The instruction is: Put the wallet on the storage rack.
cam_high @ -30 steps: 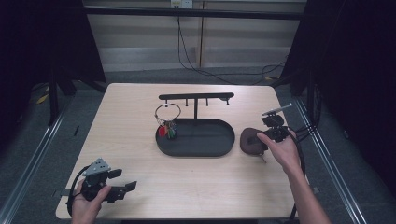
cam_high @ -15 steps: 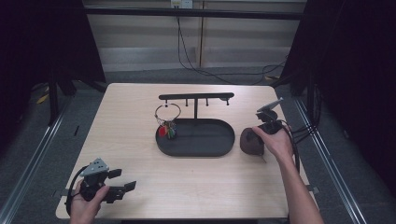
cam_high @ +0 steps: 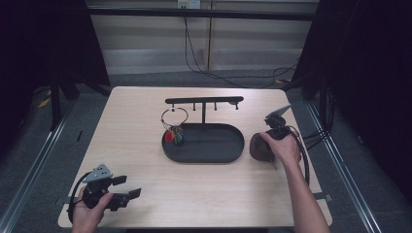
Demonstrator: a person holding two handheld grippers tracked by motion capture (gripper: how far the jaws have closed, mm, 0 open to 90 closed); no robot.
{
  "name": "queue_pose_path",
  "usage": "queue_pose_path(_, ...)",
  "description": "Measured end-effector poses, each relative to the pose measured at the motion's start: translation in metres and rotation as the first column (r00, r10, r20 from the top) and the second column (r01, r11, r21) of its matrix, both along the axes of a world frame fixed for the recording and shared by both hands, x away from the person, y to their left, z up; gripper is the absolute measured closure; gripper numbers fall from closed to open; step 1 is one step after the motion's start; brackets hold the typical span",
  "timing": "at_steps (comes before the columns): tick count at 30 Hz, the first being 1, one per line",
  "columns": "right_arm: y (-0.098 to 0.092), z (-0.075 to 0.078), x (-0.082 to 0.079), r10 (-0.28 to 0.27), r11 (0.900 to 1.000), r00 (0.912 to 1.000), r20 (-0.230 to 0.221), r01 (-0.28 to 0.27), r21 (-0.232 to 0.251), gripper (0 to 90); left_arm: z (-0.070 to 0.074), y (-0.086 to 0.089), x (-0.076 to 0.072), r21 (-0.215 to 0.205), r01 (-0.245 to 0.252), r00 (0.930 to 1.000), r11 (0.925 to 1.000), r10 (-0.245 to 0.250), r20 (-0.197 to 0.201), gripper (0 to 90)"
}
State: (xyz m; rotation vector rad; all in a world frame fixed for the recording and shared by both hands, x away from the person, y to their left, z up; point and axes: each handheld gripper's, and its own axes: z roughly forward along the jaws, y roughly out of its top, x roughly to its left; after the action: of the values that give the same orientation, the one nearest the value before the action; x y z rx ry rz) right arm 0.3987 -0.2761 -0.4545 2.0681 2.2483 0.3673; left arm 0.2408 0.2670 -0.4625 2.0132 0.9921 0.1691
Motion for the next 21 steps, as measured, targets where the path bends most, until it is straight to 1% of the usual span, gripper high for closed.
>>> queue_pose_path(2, 0.002, -0.002, 0.001, 0.003, 1.0, 1.0, -0.002, -0.003, -0.012, 15.7, 0.0, 0.0, 0.0, -0.001, -0.001, 1.0, 1.0, 0.001, -0.002, 21.2)
queue_pose_path(5, 0.003, -0.004, 0.002, -0.006, 1.0, 1.0, -0.001, 0.006, -0.025, 15.4, -0.001, -0.001, 0.0, 0.001, 0.003, 1.0, 1.0, -0.003, -0.004, 21.3)
queue_pose_path(6, 0.003, -0.006, 0.003, -0.012, 0.999, 0.9999, -0.007, 0.011, -0.039, 12.9, -0.001, -0.002, 0.0, 0.008, 0.007, 1.0, 0.9999, -0.007, -0.004, 21.3)
queue_pose_path(9, 0.001, -0.008, 0.001, -0.032, 0.999, 0.9995, -0.005, 0.032, -0.016, 12.1, -0.001, -0.002, 0.0, 0.015, 0.018, 0.9998, 0.9997, -0.018, -0.004, 21.3)
queue_pose_path(11, -0.002, -0.009, 0.0, -0.04, 0.999, 0.9992, 0.001, 0.04, 0.001, 12.0, -0.002, -0.003, 0.001, 0.01, 0.017, 0.9998, 0.9998, -0.017, -0.007, 21.3)
queue_pose_path(13, -0.003, -0.01, 0.0, -0.038, 0.999, 0.9993, 0.003, 0.038, 0.007, 11.3, -0.001, -0.003, 0.001, 0.01, 0.022, 0.9997, 0.9997, -0.022, -0.013, 21.3)
queue_pose_path(14, -0.003, -0.011, 0.0, -0.04, 0.999, 0.9992, 0.002, 0.04, 0.009, 10.9, -0.002, -0.003, 0.0, 0.007, 0.017, 0.9998, 0.9998, -0.017, -0.008, 21.3)
queue_pose_path(17, -0.002, -0.011, 0.001, -0.048, 0.999, 0.9988, -0.01, 0.048, 0.011, 10.2, -0.002, -0.004, 0.0, 0.012, 0.017, 0.9998, 0.9998, -0.017, -0.009, 21.3)
queue_pose_path(18, -0.002, -0.012, 0.002, -0.038, 0.999, 0.9992, -0.006, 0.039, 0.006, 10.0, -0.002, -0.004, 0.001, 0.012, 0.022, 0.9997, 0.9997, -0.021, -0.009, 21.3)
queue_pose_path(21, -0.003, -0.013, 0.002, -0.049, 0.999, 0.9987, -0.011, 0.049, 0.019, 9.8, -0.003, -0.005, 0.001, 0.01, 0.03, 0.9994, 0.9995, -0.03, -0.017, 21.3)
